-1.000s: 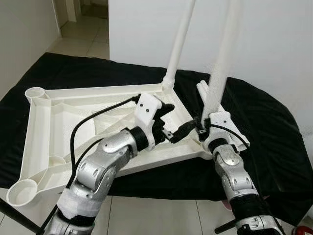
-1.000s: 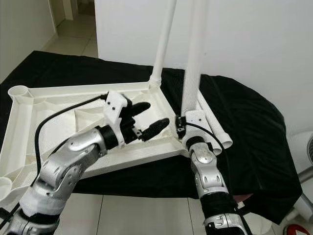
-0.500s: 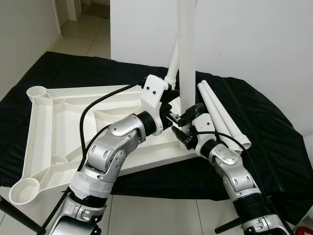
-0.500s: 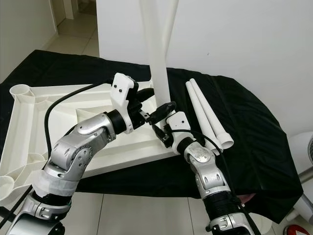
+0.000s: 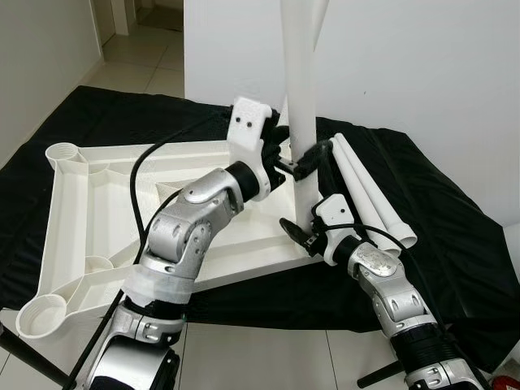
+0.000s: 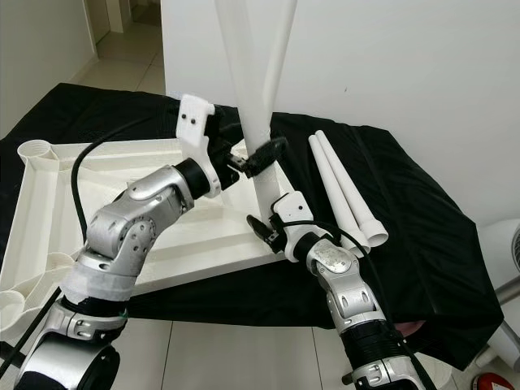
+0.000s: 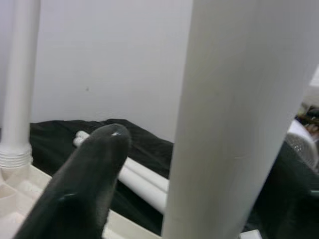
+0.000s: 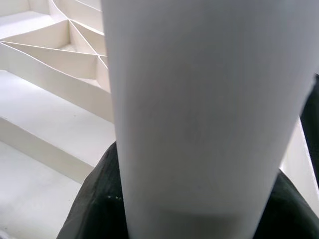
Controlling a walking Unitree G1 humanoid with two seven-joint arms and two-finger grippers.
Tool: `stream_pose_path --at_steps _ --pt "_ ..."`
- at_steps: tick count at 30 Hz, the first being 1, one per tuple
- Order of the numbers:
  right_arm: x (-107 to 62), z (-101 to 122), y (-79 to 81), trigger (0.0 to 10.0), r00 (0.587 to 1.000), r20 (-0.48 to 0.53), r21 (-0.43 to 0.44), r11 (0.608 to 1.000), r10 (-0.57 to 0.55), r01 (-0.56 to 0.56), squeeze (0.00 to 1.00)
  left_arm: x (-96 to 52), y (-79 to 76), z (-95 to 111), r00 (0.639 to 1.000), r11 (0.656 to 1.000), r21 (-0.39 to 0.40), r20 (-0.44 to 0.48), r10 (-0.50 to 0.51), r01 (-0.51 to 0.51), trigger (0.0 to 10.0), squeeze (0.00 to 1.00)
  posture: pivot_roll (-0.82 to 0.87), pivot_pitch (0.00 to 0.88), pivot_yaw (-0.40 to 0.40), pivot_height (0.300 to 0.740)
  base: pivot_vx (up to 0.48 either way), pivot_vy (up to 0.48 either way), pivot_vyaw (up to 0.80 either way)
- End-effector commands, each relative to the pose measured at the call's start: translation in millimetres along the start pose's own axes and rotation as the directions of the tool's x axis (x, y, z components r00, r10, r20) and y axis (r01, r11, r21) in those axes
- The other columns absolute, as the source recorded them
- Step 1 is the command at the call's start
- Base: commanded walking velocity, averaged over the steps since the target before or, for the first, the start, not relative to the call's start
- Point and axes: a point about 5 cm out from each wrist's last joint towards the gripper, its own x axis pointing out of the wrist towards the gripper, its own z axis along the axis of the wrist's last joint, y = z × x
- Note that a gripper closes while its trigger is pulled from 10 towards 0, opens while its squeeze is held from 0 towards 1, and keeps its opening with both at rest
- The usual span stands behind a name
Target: Building children table
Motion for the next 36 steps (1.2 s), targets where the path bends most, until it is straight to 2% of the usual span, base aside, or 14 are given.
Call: stream_pose_path --at_steps 1,2,3,10,19,20,22,23,24,28,33,36 --pt "-3.0 -3.4 -1.3 10.0 1.000 -0.017 0.003 1.000 0.000 0.000 0.00 2.3 -2.9 3.9 1.000 0.999 -0.020 0.014 -0.026 0.027 0.0 0.00 0.02 0.000 -0.118 0.740 0.000 0.000 0.00" --pt "-3.0 -3.4 -1.3 10.0 1.000 -0.017 0.003 1.000 0.000 0.000 0.00 2.3 -2.9 3.9 1.000 0.999 -0.020 0.014 -0.026 0.027 0.0 0.00 0.02 0.000 -0.118 0.740 0.000 0.000 0.00" --pt "-3.4 -2.9 -1.7 10.0 1.000 -0.015 0.004 1.000 0.004 -0.004 0.00 1.5 -8.1 7.4 0.996 0.995 -0.065 0.050 -0.075 0.078 0.0 0.00 0.02 0.000 -0.121 0.740 0.000 0.000 0.00" --pt "-1.8 -1.8 -1.7 10.0 1.000 -0.006 0.014 1.000 0.014 -0.014 0.00 1.3 -18.9 7.1 0.986 0.982 -0.099 0.065 -0.156 0.162 0.0 0.00 0.02 0.000 -0.120 0.740 0.000 0.000 0.00" --pt "-0.3 -3.4 -0.8 10.0 1.000 -0.010 0.044 0.999 0.001 -0.001 0.00 2.9 -13.4 7.2 0.991 0.987 -0.085 0.037 -0.131 0.133 0.0 0.00 0.02 0.000 -0.118 0.740 0.000 0.000 0.00" --pt "0.3 -4.1 -1.8 10.0 1.000 -0.013 0.055 0.998 -0.009 0.010 0.00 4.5 -11.2 7.1 0.993 0.990 -0.079 0.018 -0.114 0.115 10.0 0.00 0.02 0.000 -0.117 0.740 0.000 0.000 0.00" --pt "0.4 -4.7 -2.3 10.0 1.000 -0.014 0.062 0.998 -0.016 0.017 0.00 5.3 -10.3 7.0 0.995 0.992 -0.076 0.005 -0.103 0.103 10.0 0.00 0.02 0.000 -0.116 0.740 0.000 0.000 0.00" --pt "0.3 -4.7 -2.5 10.0 1.000 -0.012 0.066 0.998 -0.018 0.019 0.10 5.8 -10.1 7.2 0.995 0.992 -0.076 0.001 -0.099 0.099 10.0 0.00 0.02 0.000 -0.116 0.740 0.000 0.000 0.00" --pt "1.1 -3.5 -3.4 10.0 1.000 -0.005 0.074 0.997 -0.026 0.027 1.00 7.6 -9.2 7.6 0.996 0.993 -0.078 -0.010 -0.086 0.085 10.0 0.00 0.02 0.000 -0.115 0.740 0.000 0.000 0.00" --pt "6.0 2.9 -4.1 10.0 0.999 0.022 0.074 0.996 -0.044 0.043 1.00 16.0 -5.7 12.1 0.998 0.996 -0.083 -0.051 -0.044 0.039 10.0 0.00 0.02 0.000 -0.116 0.740 0.000 0.000 0.00" --pt "8.6 5.3 -5.1 10.0 0.997 0.030 0.069 0.996 -0.066 0.064 1.00 19.0 -4.0 14.5 0.998 0.997 -0.074 -0.054 -0.030 0.026 10.0 0.00 0.02 0.000 -0.119 0.740 0.000 0.000 0.00" --pt "16.4 9.7 -6.7 10.0 0.994 0.035 0.068 0.993 -0.103 0.101 1.00 25.1 2.4 19.9 0.998 0.999 -0.051 -0.057 0.015 -0.018 10.0 0.00 0.02 0.000 -0.118 0.740 0.000 0.000 0.00"
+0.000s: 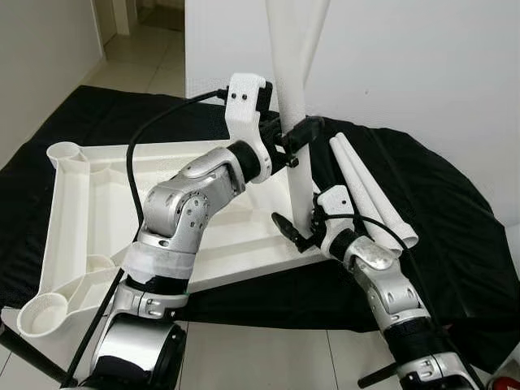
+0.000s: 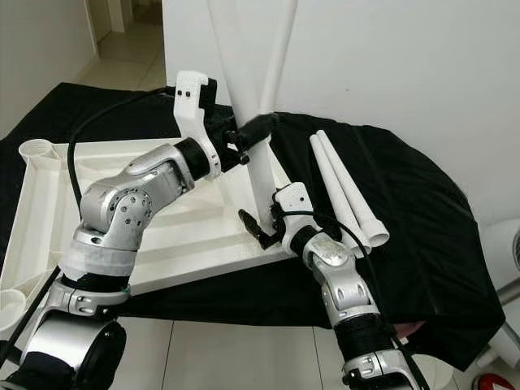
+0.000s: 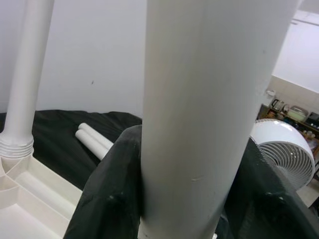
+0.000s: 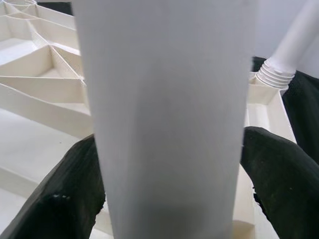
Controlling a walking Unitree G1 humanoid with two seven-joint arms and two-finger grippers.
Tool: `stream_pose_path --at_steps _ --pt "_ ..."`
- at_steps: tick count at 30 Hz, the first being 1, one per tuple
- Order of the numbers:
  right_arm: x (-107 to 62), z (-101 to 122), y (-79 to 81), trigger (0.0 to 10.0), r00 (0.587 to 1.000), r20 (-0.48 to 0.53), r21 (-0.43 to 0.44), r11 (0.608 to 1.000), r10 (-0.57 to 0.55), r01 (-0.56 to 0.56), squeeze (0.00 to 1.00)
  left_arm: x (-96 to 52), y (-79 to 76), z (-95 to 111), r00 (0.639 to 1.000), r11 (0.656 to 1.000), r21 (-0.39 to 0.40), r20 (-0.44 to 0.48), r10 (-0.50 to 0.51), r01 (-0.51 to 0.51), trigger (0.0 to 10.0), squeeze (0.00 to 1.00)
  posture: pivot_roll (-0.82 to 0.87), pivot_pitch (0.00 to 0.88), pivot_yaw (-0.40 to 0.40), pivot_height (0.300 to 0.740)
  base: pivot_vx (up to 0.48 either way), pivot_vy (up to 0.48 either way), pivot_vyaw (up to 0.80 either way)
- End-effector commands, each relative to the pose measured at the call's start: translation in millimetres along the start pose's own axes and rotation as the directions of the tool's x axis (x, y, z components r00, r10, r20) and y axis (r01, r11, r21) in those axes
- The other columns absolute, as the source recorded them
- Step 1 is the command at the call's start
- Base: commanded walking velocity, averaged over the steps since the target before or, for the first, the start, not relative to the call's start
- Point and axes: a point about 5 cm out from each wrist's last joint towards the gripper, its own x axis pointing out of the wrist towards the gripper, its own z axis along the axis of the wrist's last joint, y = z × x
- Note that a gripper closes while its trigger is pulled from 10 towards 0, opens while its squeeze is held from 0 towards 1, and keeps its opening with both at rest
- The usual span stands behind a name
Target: Building children table
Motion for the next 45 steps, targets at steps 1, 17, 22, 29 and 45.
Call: stream_pose_path --at_steps 1,17,22,29,45 --pt "9.2 6.2 -2.8 10.0 0.999 0.007 -0.008 0.999 -0.036 0.036 0.88 12.8 -3.8 6.4 1.000 1.000 0.011 -0.003 0.005 -0.005 10.0 0.00 0.02 0.000 -0.119 0.740 0.000 0.000 0.00" --pt "50.4 23.9 6.7 10.0 0.960 0.002 -0.001 0.960 -0.280 0.280 0.00 38.7 9.1 29.9 0.945 0.937 0.121 0.034 0.326 -0.327 10.0 0.00 0.01 0.000 -0.138 0.740 0.000 0.000 0.00" --pt "55.5 25.8 3.1 10.0 0.923 -0.005 -0.050 0.922 -0.385 0.385 0.00 42.6 13.0 29.8 0.916 0.904 0.154 0.024 0.400 -0.399 10.0 0.00 0.00 0.000 -0.123 0.740 0.000 0.000 0.00" --pt "61.2 25.7 -2.8 10.0 0.870 -0.026 -0.077 0.868 -0.493 0.490 0.00 49.2 12.2 31.6 0.891 0.879 0.154 0.028 0.453 -0.452 10.0 0.00 0.00 0.000 -0.106 0.740 0.000 0.000 0.00" --pt "83.1 32.9 8.9 10.0 0.866 -0.026 -0.153 0.858 -0.500 0.490 0.00 59.6 -3.9 46.1 0.890 0.869 0.194 0.075 0.449 -0.455 10.0 0.00 0.02 0.000 -0.130 0.740 0.000 0.000 0.00"
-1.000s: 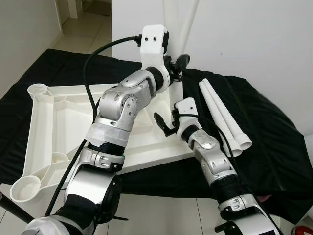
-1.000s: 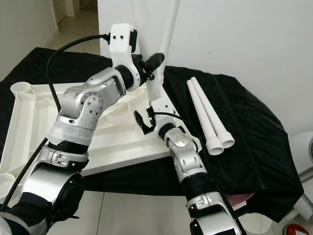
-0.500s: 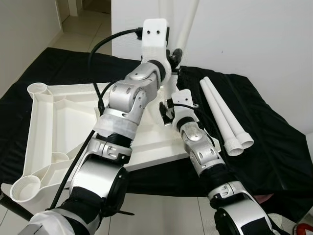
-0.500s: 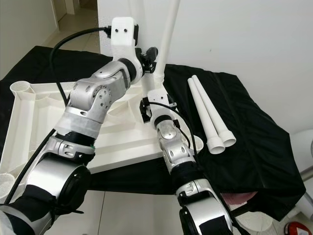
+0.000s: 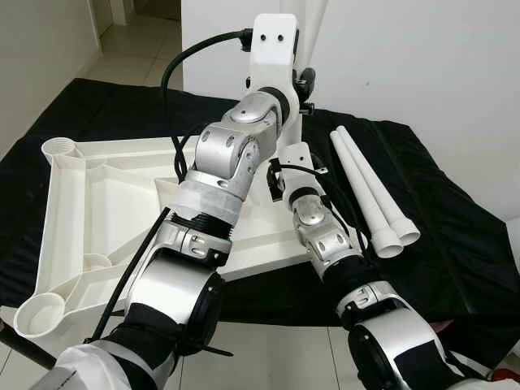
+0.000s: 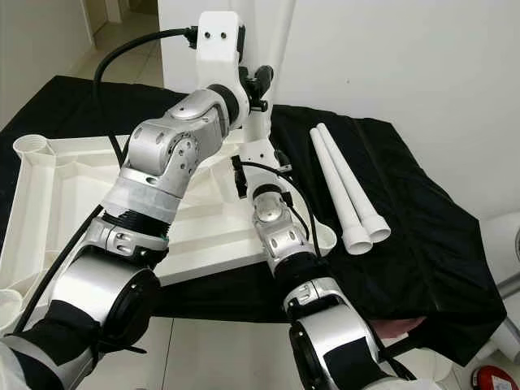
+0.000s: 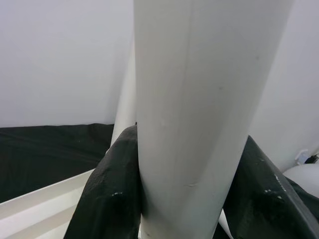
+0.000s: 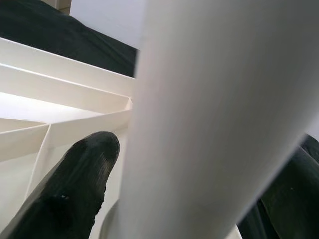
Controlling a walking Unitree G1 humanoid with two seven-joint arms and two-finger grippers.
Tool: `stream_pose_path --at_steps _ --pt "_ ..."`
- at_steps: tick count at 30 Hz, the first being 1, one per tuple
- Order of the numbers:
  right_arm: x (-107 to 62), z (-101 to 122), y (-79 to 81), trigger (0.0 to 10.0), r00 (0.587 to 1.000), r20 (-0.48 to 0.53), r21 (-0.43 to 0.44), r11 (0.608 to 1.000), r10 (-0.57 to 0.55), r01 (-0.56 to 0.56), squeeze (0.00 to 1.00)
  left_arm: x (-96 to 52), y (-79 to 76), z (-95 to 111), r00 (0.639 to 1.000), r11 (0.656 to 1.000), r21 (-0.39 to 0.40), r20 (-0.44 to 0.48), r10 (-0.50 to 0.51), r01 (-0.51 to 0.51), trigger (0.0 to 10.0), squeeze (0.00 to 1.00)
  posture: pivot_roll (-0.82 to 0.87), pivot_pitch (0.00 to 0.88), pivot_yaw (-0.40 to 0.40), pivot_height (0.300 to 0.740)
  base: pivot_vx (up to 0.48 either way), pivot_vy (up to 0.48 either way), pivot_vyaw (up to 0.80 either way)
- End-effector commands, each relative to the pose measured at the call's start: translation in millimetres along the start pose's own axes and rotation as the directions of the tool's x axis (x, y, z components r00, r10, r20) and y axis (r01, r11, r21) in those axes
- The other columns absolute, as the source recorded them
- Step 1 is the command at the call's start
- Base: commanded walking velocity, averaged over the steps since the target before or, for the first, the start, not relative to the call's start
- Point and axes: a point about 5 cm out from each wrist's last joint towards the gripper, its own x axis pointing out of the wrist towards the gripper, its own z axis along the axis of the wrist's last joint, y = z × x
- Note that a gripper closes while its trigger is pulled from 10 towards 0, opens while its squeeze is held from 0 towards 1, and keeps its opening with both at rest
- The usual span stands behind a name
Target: Building children table
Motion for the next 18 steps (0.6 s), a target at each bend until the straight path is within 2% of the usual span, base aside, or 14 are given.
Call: stream_pose_path --at_steps 1,18 --pt "1.5 -0.8 -2.3 10.0 1.000 -0.001 -0.008 1.000 -0.014 0.014 0.00 1.1 -4.4 10.2 0.998 0.998 0.018 0.031 0.063 -0.063 10.0 0.00 0.02 0.000 -0.130 0.740 0.000 0.000 0.00" --pt "8.7 10.8 -7.2 10.0 0.996 0.050 0.029 0.997 -0.068 0.067 0.00 1.7 -7.6 7.6 0.999 0.999 0.021 0.025 0.048 -0.048 10.0 0.00 0.01 0.000 -0.127 0.740 0.000 0.000 0.00"
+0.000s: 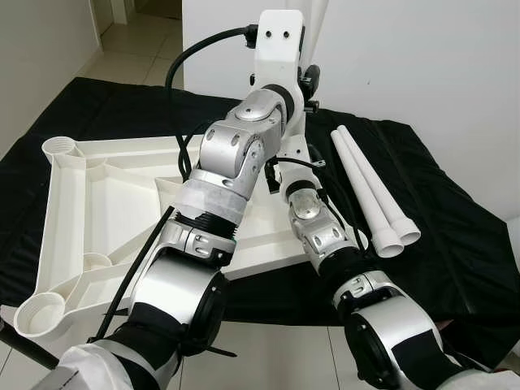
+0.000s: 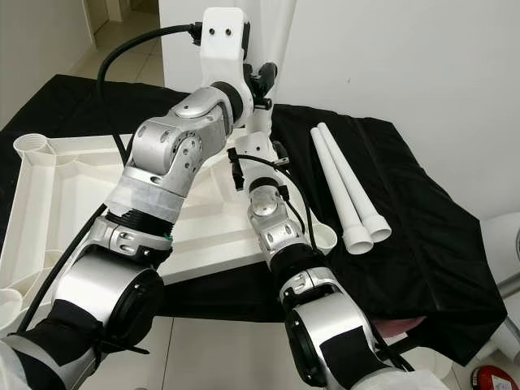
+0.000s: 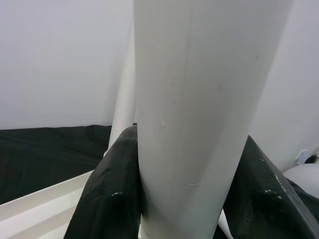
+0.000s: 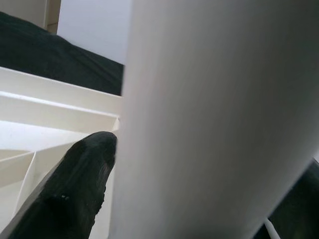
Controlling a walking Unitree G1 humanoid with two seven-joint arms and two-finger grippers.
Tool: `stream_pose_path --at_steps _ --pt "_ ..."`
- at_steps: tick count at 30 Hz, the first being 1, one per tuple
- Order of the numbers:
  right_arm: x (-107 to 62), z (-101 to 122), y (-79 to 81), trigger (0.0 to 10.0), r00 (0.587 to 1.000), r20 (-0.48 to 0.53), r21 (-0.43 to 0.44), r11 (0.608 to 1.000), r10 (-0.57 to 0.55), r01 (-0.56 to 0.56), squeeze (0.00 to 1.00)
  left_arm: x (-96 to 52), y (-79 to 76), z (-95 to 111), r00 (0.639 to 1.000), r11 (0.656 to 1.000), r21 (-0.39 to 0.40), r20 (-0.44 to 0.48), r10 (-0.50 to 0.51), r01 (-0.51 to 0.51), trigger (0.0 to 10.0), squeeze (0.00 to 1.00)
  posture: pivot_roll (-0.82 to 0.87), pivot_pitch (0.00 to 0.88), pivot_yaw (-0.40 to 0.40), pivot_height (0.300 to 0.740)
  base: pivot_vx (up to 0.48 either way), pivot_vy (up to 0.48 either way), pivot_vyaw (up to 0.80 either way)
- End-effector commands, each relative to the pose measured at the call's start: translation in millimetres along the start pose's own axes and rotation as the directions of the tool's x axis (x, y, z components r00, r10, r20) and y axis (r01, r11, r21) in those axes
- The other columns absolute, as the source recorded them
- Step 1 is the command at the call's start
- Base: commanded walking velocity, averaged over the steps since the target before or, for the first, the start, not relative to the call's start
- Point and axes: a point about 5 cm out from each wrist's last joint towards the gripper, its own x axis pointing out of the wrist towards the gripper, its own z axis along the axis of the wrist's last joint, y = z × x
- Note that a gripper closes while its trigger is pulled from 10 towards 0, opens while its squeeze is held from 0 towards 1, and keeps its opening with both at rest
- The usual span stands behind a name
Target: Building children table
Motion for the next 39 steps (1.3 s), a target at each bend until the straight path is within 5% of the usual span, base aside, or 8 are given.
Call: stream_pose_path --at_steps 1,9,23,24,27,28,36,39 --pt "2.4 1.2 -3.5 10.0 1.000 0.000 0.006 1.000 -0.017 0.017 0.00 1.0 -4.7 6.6 0.999 0.999 0.013 0.020 0.046 -0.046 10.0 0.00 0.01 0.000 -0.127 0.740 0.000 0.000 0.00" --pt "2.2 -1.2 -3.9 0.0 1.000 -0.002 0.022 0.999 -0.024 0.024 0.00 0.3 -6.3 7.0 0.999 0.999 0.016 0.020 0.041 -0.042 10.0 0.00 0.02 0.000 -0.124 0.740 0.000 0.000 0.00" --pt "0.6 -7.3 -6.5 0.0 0.999 -0.013 0.048 0.998 -0.043 0.044 0.00 -0.3 -3.2 11.2 0.997 0.998 0.030 0.051 0.058 -0.060 10.0 0.00 0.01 0.000 -0.119 0.740 0.000 0.000 0.00" --pt "0.8 -8.1 -7.6 10.0 0.999 -0.020 0.056 0.997 -0.050 0.051 0.00 -0.5 -3.5 13.3 0.996 0.998 0.040 0.074 0.045 -0.048 10.0 0.00 0.01 0.000 -0.117 0.740 0.000 0.000 0.00" --pt "1.2 -8.4 -9.4 10.0 0.998 -0.024 0.060 0.996 -0.062 0.063 0.00 -1.2 -6.7 16.1 0.995 0.999 0.037 0.101 0.003 -0.007 10.0 0.00 0.01 0.000 -0.116 0.740 0.000 0.000 0.00" --pt "1.4 -8.3 -9.9 10.0 0.998 -0.025 0.061 0.996 -0.064 0.065 0.00 -1.5 -8.5 16.1 0.995 1.000 0.028 0.102 -0.008 0.006 10.0 1.00 0.01 0.000 -0.116 0.740 0.000 0.000 0.00" --pt "2.7 -8.4 -14.1 10.0 0.997 -0.028 0.078 0.994 -0.077 0.079 0.00 -3.4 -14.7 18.1 0.991 0.998 -0.033 0.120 -0.054 0.058 10.0 1.00 0.01 0.000 -0.116 0.740 0.000 0.000 0.00" --pt "3.2 -8.7 -18.2 10.0 0.995 -0.039 0.134 0.986 -0.091 0.096 0.00 -6.1 -15.2 22.6 0.984 0.991 -0.088 0.153 -0.091 0.105 10.0 0.09 0.01 0.000 -0.115 0.740 0.000 0.000 0.00"
